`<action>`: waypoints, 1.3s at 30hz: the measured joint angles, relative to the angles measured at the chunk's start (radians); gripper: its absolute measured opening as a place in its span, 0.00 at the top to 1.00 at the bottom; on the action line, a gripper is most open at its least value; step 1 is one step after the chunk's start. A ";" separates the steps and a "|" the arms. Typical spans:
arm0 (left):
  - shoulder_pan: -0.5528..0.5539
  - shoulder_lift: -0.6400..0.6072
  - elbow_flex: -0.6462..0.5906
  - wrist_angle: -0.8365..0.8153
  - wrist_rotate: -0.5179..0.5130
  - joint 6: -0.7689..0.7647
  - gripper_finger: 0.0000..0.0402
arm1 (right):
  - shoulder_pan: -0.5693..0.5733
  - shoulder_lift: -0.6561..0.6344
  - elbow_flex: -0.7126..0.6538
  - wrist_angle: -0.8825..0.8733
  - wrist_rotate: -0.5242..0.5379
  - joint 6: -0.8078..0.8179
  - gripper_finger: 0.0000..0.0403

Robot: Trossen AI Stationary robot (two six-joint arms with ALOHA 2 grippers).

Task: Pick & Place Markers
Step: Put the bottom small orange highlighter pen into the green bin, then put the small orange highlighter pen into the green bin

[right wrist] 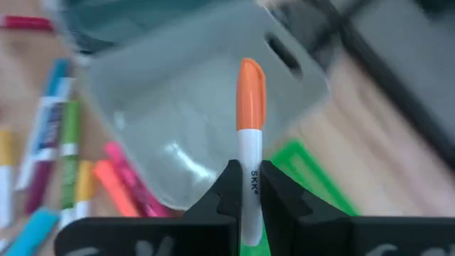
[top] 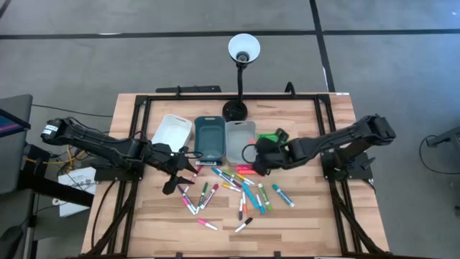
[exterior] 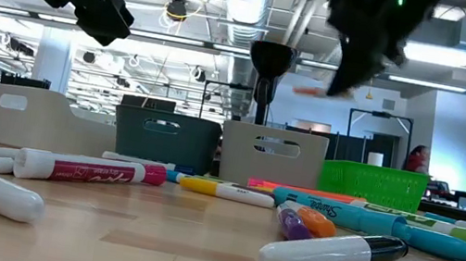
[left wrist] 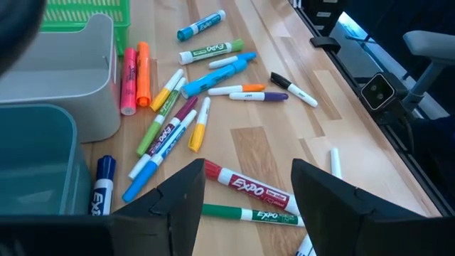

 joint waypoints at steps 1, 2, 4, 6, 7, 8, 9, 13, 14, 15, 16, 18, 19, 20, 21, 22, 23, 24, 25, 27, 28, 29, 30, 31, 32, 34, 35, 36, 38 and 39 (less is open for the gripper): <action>0.000 0.000 0.000 0.000 0.000 0.000 0.49 | -0.012 0.001 -0.024 -0.007 -0.005 0.067 0.95; 0.000 0.000 0.000 0.000 0.000 0.000 0.49 | -0.023 0.007 -0.045 -0.012 -0.007 0.133 0.94; 0.000 0.000 0.000 0.000 0.000 0.000 0.49 | -0.047 0.024 -0.085 -0.020 -0.004 0.258 0.92; 0.000 0.000 0.000 0.000 0.000 0.000 0.49 | -0.069 0.039 -0.116 -0.037 -0.011 0.363 0.92; 0.000 0.000 0.000 0.000 0.000 0.000 0.49 | -0.080 0.044 -0.127 -0.029 -0.023 0.397 0.93; 0.000 0.000 0.000 0.000 0.000 0.000 0.49 | -0.089 0.049 -0.140 -0.028 -0.043 0.426 0.93; 0.000 0.000 0.000 0.000 0.000 0.000 0.49 | -0.097 0.056 -0.148 -0.035 -0.067 0.445 0.94; 0.000 0.000 0.000 0.000 0.000 0.000 0.49 | -0.114 0.083 -0.150 -0.009 -0.138 0.458 0.95; 0.000 0.000 0.000 0.000 0.000 0.000 0.49 | -0.115 0.093 -0.150 -0.004 -0.143 0.459 0.94; 0.000 0.000 0.000 0.000 0.000 0.000 0.49 | -0.117 0.104 -0.150 0.005 -0.148 0.459 0.93; 0.000 0.000 0.000 0.000 0.000 0.000 0.49 | -0.118 0.115 -0.150 0.011 -0.158 0.459 0.92; 0.000 0.000 0.000 0.000 0.000 0.000 0.49 | -0.120 0.147 -0.149 0.020 -0.179 0.459 0.91; 0.000 0.000 0.000 0.000 0.000 0.000 0.49 | -0.121 0.163 -0.149 0.024 -0.188 0.459 0.91; 0.000 0.000 0.000 0.000 0.000 0.000 0.49 | -0.124 0.179 -0.149 0.021 -0.198 0.459 0.91; 0.000 0.000 0.000 0.000 0.000 0.000 0.49 | -0.124 0.192 -0.149 0.026 -0.208 0.459 0.92; 0.000 0.000 0.000 0.000 0.000 0.000 0.49 | -0.124 0.205 -0.149 0.031 -0.218 0.459 0.92; 0.000 0.000 0.000 0.000 0.000 0.000 0.49 | -0.124 0.214 -0.148 0.036 -0.223 0.464 0.92; 0.000 0.000 0.000 0.000 0.000 0.000 0.49 | -0.124 0.222 -0.146 0.041 -0.222 0.461 0.92; 0.000 0.000 0.000 0.000 0.000 0.000 0.49 | -0.124 0.225 -0.145 0.047 -0.227 0.453 0.91; 0.000 0.000 0.000 0.001 0.000 0.000 0.49 | -0.124 0.230 -0.140 0.047 -0.238 0.411 0.89; 0.000 0.000 0.000 0.002 0.000 0.000 0.49 | -0.124 0.229 -0.137 0.045 -0.240 0.401 0.87; 0.000 0.000 0.000 0.002 0.000 0.000 0.49 | -0.124 0.229 -0.135 0.041 -0.240 0.393 0.85; 0.000 0.000 0.000 0.003 0.000 0.000 0.49 | -0.124 0.230 -0.130 0.032 -0.242 0.388 0.83; 0.000 0.000 0.000 0.003 0.000 0.000 0.49 | -0.124 0.228 -0.123 0.024 -0.241 0.378 0.82; 0.000 0.000 0.000 0.003 0.000 0.000 0.49 | -0.125 0.219 -0.116 0.020 -0.241 0.371 0.80; 0.000 0.000 0.000 0.003 0.000 0.000 0.49 | -0.125 0.209 -0.095 0.007 -0.236 0.369 0.76; 0.000 0.000 0.000 0.003 0.000 0.000 0.49 | -0.125 0.202 -0.089 -0.004 -0.236 0.368 0.75; 0.000 0.000 0.000 0.003 0.000 0.000 0.49 | -0.124 0.195 -0.085 -0.033 -0.236 0.368 0.73; 0.000 0.000 0.000 0.004 0.000 0.000 0.49 | -0.124 0.187 -0.065 -0.051 -0.237 0.351 0.70; 0.000 0.000 0.000 0.004 0.000 -0.002 0.49 | -0.124 0.178 -0.057 -0.064 -0.237 0.345 0.69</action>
